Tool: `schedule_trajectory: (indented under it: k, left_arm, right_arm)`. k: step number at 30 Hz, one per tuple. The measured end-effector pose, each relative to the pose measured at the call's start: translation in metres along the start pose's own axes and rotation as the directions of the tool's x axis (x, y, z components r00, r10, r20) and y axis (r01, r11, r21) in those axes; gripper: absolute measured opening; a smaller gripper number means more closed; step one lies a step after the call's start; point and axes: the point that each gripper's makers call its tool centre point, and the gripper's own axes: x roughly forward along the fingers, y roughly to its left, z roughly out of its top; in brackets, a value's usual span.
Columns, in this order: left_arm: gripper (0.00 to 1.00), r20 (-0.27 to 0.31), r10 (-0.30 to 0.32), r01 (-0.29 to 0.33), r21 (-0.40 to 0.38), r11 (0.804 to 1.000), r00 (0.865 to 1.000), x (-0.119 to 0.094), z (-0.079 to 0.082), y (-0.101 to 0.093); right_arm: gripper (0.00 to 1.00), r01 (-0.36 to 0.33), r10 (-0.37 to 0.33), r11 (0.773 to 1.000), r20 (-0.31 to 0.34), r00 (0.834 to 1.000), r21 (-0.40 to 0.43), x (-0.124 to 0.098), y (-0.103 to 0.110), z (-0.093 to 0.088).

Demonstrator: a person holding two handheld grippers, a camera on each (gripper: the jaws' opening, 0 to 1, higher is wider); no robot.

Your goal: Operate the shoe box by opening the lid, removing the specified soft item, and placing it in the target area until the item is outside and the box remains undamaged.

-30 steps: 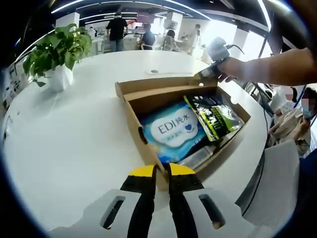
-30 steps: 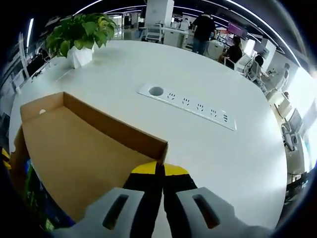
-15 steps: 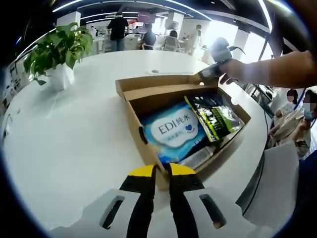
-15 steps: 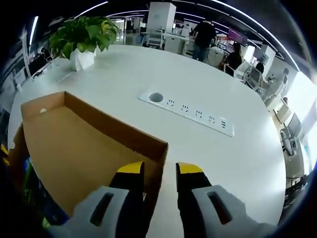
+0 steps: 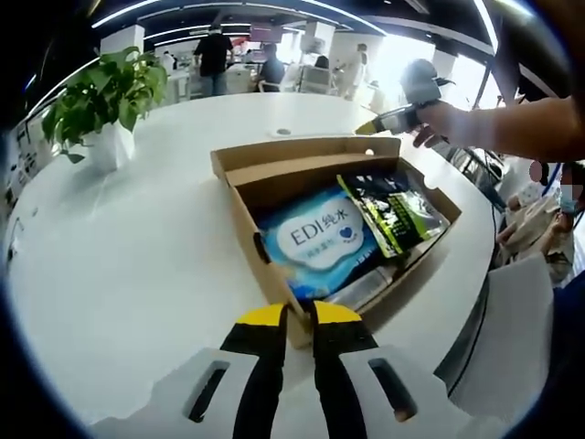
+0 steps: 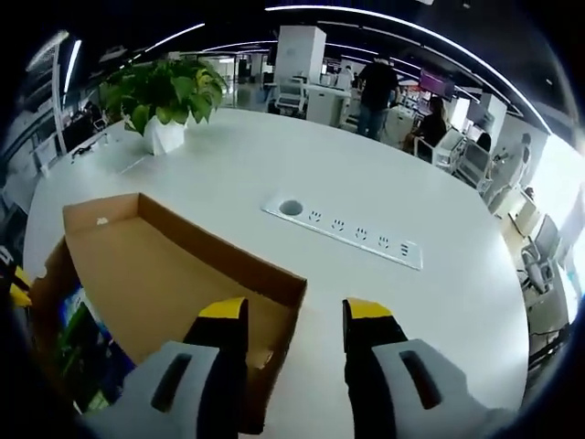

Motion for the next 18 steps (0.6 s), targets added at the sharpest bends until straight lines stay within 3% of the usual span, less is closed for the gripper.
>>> schedule_trajectory:
  k: [7, 9, 14, 18]
  left_arm:
    - [0.08, 0.015, 0.008, -0.008, 0.006, 1.000, 1.000, -0.010, 0.004, 0.001]
    - [0.14, 0.043, 0.000, -0.001, 0.018, 1.000, 0.999, -0.014, 0.011, -0.003]
    - [0.25, 0.075, -0.015, 0.011, 0.059, 0.998, 0.997, -0.021, 0.029, -0.012]
    - [0.35, 0.101, -0.071, 0.061, 0.098, 0.993, 0.992, -0.021, 0.044, -0.031]
  right_arm:
    - [0.39, -0.053, 0.054, 0.998, 0.080, 0.995, -0.016, -0.036, 0.018, 0.019]
    - [0.40, -0.075, 0.077, 0.997, 0.106, 0.991, -0.023, -0.049, 0.026, 0.021]
    - [0.39, -0.170, 0.175, 0.983, 0.082, 0.981, -0.063, -0.071, 0.051, 0.006]
    - [0.32, -0.302, 0.306, 0.944, 0.008, 0.952, -0.131, -0.092, 0.081, -0.020]
